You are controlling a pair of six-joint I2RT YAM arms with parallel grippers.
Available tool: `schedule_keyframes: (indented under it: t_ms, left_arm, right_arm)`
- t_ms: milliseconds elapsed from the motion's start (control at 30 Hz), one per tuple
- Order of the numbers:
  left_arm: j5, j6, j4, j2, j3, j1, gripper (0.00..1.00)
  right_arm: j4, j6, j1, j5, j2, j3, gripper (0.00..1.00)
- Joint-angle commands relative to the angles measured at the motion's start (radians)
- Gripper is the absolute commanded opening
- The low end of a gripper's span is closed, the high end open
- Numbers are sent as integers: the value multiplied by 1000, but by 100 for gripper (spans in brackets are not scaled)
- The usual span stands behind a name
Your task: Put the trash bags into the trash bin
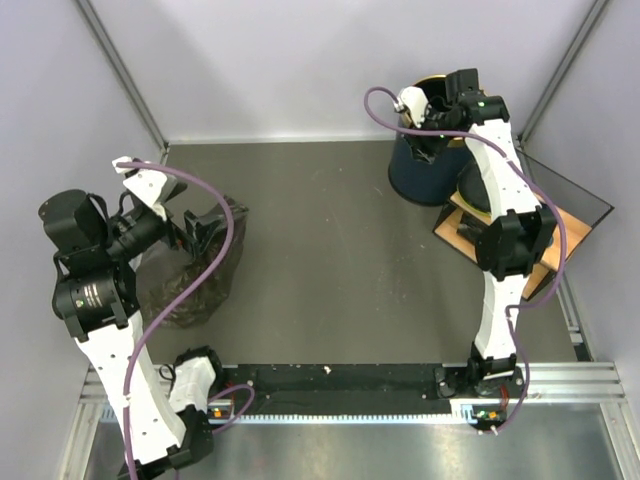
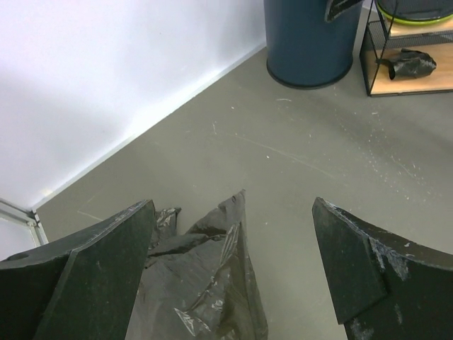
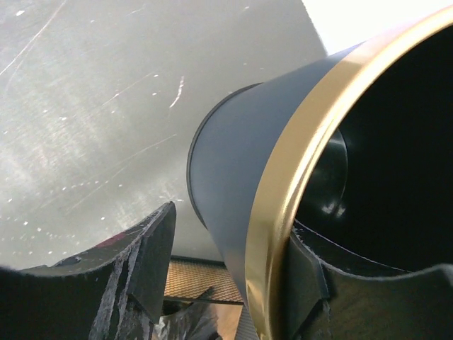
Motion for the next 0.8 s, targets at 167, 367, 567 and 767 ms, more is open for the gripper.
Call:
schedule_keyframes:
  t_ms: [167, 367, 567, 767]
  left_arm:
    - [27, -131, 159, 17, -3, 3, 99]
    - [22, -201, 226, 26, -26, 5, 98]
    - [5, -259, 281, 57, -32, 3, 97]
    - [-1, -275, 292, 88, -25, 2, 96]
  right_arm:
    - [-205, -95, 4, -102, 65, 40, 35]
    - [-221, -105, 38, -194, 36, 83, 0]
    - [-222, -81, 131, -280, -27, 95, 0]
    - [-251, 0, 228, -335, -108, 9, 0]
